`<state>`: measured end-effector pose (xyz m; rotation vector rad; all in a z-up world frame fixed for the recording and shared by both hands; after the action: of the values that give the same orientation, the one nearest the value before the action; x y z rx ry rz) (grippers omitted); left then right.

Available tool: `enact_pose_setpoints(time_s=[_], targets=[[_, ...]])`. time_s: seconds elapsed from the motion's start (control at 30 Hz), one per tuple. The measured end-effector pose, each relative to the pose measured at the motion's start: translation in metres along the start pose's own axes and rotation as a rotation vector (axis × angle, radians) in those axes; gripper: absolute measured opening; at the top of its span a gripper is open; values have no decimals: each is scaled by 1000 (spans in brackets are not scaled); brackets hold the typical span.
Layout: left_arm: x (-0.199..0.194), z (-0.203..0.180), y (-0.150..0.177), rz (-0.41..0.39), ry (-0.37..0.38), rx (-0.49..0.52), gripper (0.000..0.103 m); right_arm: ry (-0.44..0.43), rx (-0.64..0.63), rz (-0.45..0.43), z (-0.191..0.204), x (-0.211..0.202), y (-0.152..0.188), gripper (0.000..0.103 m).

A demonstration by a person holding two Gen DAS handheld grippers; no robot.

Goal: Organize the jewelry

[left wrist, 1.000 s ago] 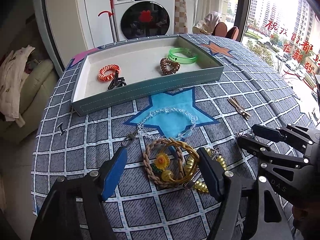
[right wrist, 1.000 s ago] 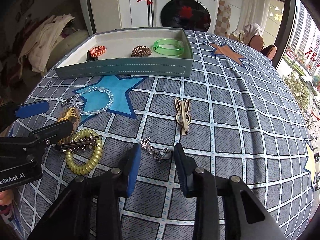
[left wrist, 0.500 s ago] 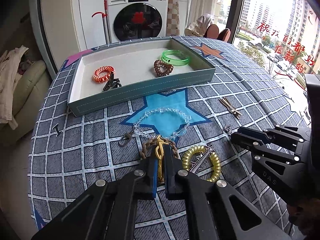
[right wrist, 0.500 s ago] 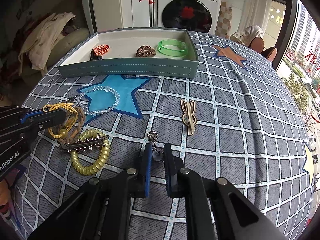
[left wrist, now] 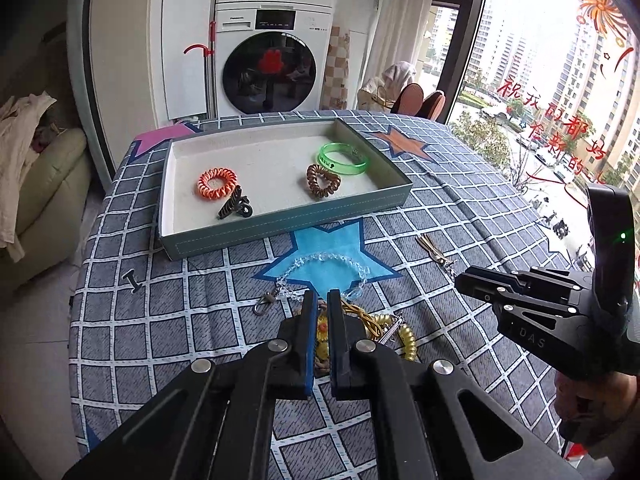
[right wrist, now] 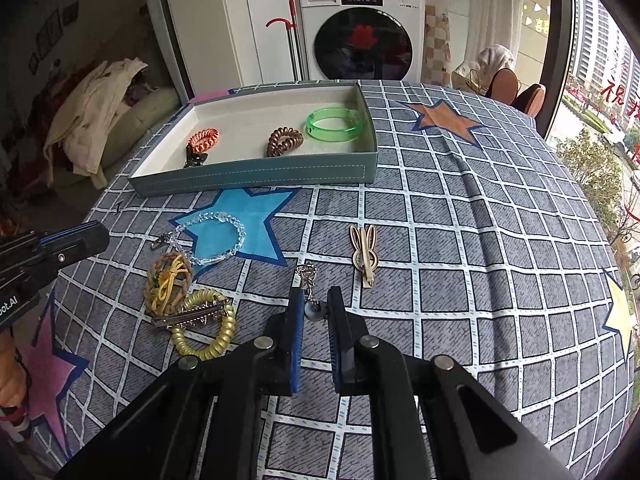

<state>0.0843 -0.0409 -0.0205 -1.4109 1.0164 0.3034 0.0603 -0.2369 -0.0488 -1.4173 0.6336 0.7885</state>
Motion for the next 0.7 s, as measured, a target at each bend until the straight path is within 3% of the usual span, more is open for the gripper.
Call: enact_pose_setpoints(time_s=[0.1,0.27,0.33,0.37,0.4,0.47,0.7], targets=[[0,3,0,6,-6,-7,25,-1,-1,-5,2,-2,-1,13],[6,-2,8,18,-85,5,25,-15,8,3,3,-2,3,13],[9,-3,11,36,-74,-11,29,-18,12,1,3,-5,6,13],[10,-4,11,42,-67,-13,59,-20,14,0,2,-6,7,13],[9,-6,12,39,-73,-16,103,-22,16,-3,1,-8,8,13],[3,-8,14,-13,-106,-21,103,-25,24,-10,-1,-11,10,13],[27,-26,15,48,-178,63,103,-39,57,-25,-12,-17,16,13]])
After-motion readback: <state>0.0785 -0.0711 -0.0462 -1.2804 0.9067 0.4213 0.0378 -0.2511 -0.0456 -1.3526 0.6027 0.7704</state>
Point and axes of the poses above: each gripper's, at about its wrist camera, not at the fingertips, and x roughly the way its jaws point, z to its left, y to its underside, the point moved 1 cm from there along x, roughly the way its jaws point, and after that the axes turned 1 degree about -x, right-handed, at the moved point
